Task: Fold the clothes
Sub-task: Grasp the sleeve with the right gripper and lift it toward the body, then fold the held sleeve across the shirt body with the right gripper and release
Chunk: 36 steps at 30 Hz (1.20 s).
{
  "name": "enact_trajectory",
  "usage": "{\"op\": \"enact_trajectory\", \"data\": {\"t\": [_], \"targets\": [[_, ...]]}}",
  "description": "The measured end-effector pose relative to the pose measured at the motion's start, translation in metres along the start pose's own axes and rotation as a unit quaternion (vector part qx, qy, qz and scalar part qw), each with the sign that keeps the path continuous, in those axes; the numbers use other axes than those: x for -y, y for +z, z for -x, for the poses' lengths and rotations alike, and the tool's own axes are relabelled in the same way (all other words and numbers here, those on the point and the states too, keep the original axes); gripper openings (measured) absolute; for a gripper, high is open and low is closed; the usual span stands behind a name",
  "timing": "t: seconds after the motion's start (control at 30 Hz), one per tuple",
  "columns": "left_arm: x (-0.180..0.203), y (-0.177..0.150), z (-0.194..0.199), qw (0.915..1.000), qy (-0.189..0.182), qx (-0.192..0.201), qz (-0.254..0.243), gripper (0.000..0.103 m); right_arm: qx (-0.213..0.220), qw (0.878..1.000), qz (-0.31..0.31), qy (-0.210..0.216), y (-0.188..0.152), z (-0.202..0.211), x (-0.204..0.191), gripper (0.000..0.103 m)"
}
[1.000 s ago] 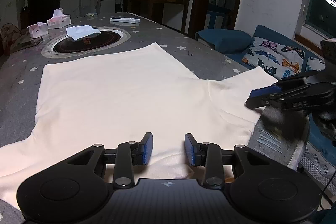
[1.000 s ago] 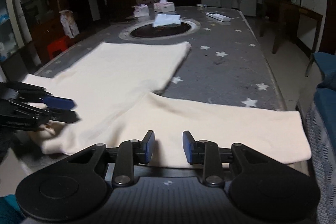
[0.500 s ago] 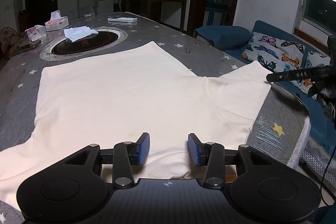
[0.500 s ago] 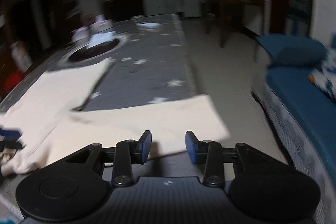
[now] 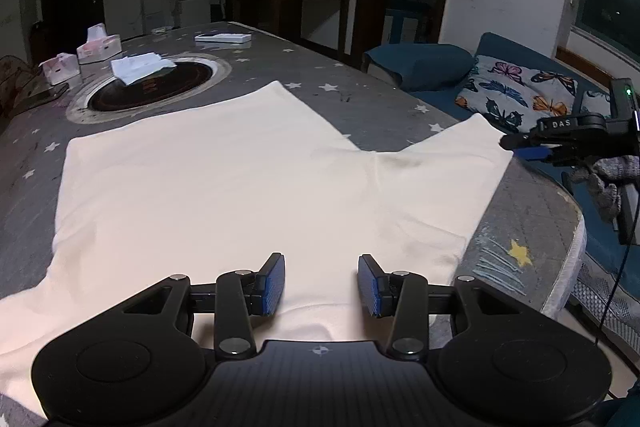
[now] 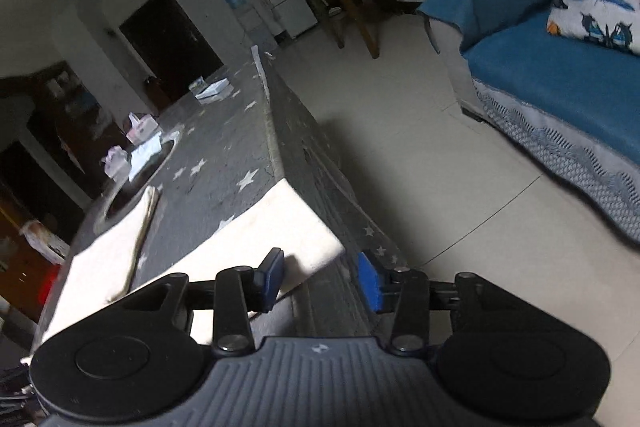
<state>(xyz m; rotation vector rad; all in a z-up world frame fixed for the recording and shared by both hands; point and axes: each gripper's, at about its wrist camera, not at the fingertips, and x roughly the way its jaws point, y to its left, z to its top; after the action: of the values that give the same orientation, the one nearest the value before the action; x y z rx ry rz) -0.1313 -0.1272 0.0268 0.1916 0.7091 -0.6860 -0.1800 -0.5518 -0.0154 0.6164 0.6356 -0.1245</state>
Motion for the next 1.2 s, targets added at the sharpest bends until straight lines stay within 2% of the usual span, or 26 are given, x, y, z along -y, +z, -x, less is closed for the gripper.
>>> {"op": "enact_trajectory", "data": {"t": [0.13,0.27,0.43,0.67,0.9,1.07,1.2], "targets": [[0.007,0.003,-0.004,1.0000,-0.004,-0.001,-0.006,0.044,0.010,1.000,0.004,0.008,0.001,0.002,0.001,0.015],[0.015,0.008,-0.008,0.9998,-0.011,0.000,-0.015,0.044,0.026,1.000,0.003,0.017,0.004,0.010,-0.002,0.006],[0.025,0.013,-0.014,0.9993,-0.024,0.003,-0.027,0.044,0.047,0.998,0.010,0.034,0.013,0.024,-0.015,0.005],[0.035,0.012,-0.023,0.9985,-0.041,0.002,-0.036,0.044,0.075,0.993,0.035,0.080,0.030,0.046,-0.053,0.005],[0.033,0.010,-0.020,0.9983,-0.053,0.012,-0.024,0.044,0.076,0.980,0.089,0.159,0.050,0.055,-0.122,0.005],[0.015,0.006,0.004,0.9986,-0.039,0.035,-0.005,0.047,0.053,0.964,0.147,0.216,0.049,0.045,-0.192,0.005],[-0.009,-0.004,0.027,0.9983,-0.010,0.053,0.023,0.049,0.016,0.951,0.178,0.250,0.033,0.023,-0.239,0.005]]}}
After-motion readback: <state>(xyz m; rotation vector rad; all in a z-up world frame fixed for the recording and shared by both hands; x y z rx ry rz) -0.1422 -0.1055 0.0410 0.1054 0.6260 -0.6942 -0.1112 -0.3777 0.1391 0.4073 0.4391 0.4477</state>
